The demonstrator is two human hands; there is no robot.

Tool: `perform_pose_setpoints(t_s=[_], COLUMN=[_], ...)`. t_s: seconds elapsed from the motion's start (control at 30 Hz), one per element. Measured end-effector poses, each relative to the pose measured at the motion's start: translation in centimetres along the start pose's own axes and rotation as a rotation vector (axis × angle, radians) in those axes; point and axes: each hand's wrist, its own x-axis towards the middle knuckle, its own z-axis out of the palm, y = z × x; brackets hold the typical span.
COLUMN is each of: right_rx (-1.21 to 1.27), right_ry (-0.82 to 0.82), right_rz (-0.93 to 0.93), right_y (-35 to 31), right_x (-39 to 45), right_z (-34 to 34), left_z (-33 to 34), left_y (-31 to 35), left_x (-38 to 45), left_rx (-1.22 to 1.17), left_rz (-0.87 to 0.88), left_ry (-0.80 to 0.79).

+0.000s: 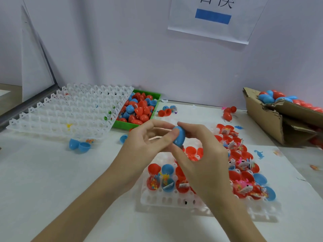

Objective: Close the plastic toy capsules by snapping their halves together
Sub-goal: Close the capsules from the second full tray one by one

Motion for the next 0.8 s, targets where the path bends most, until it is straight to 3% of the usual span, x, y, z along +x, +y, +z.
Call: perform_pose_setpoints(t_s=[0.17, 0.3, 0.43, 0.57, 0.8], right_rx=[-0.109, 0.066, 0.208, 0.048, -0.094], right_ry=[0.02, -0.101, -0.181, -0.353, -0.346], right_rz=[-0.123, -0.083, 0.008, 0.092, 0.009], right_y=[0.3, -0.2, -1.1, -0.9, -0.2], right_x=[-0.2, -0.1, 0.2, 1.4, 1.2], right_z=[0.4, 0.1, -0.6, -0.6, 0.1], left_z=[-0.6, -0.8, -1.0, -1.0, -0.5], left_y=[-0.1, 0.5, 0.6, 0.5, 0.3], left_x=[0.2, 0.2, 0.2, 0.3, 0.3], left_rx=[-0.197, -0.453, -0.53, -0.535, -0.309], left_rz=[-0.106, -0.221, -0.26, -0.274, -0.203], left_ry=[-0.054, -0.163, -0.207, -0.217, -0.15])
